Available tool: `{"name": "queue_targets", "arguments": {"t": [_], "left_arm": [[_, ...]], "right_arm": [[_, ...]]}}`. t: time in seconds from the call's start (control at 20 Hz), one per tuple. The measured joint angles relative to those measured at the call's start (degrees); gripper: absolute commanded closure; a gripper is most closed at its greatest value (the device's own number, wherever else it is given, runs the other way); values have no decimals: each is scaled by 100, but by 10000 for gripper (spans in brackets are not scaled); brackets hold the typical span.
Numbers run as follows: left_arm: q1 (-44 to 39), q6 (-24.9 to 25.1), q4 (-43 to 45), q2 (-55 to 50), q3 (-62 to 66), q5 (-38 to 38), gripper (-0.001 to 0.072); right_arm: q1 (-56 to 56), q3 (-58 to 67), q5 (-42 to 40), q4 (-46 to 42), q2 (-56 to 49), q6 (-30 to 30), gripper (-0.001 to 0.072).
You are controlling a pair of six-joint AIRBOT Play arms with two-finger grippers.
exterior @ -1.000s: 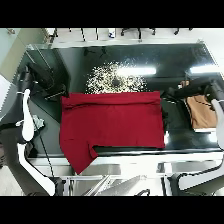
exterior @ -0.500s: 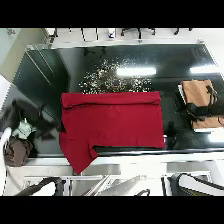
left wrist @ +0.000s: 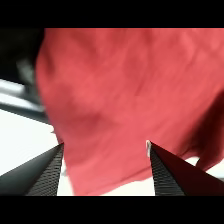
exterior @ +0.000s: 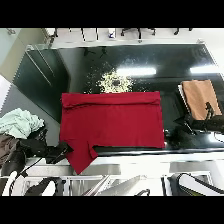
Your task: Fold the shirts.
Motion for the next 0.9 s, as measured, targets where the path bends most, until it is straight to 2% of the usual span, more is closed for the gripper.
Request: {"name": "queue_targets", "arguments": {"t": [0.05,0.1,0.15,0.3,0.35,0.4,0.55,0.65,0.8,0.9], "left_arm": [[4,55,-155,-94,-33,-68,255],[-4,127,-293,-232,-66,-184,510],[-11,186,-389,-393,-85,-291,596],[-24,378,-638,-876,-7,-356,597],[-26,450,-671,-997,66,-306,678],[-28,501,-651,-1069,144,-271,693],[-26,597,-610,-938,372,-260,694],[4,599,-651,-658,452,-138,694],[190,619,-671,-243,505,85,694],[382,619,-640,11,520,236,694]], "right_arm": [[-2,-50,0,4,-4,0,161],[-4,-118,-7,7,-22,0,160],[-4,-190,-11,9,-48,0,160],[-7,-404,-46,4,-186,0,161],[-7,-461,-50,-2,-240,0,161],[-7,-516,-76,-2,-293,2,160],[44,-651,-240,70,-417,20,164],[175,-739,-286,33,-468,24,212],[522,-835,-319,-37,-560,111,215],[802,-868,-389,-122,-636,210,305]]}}
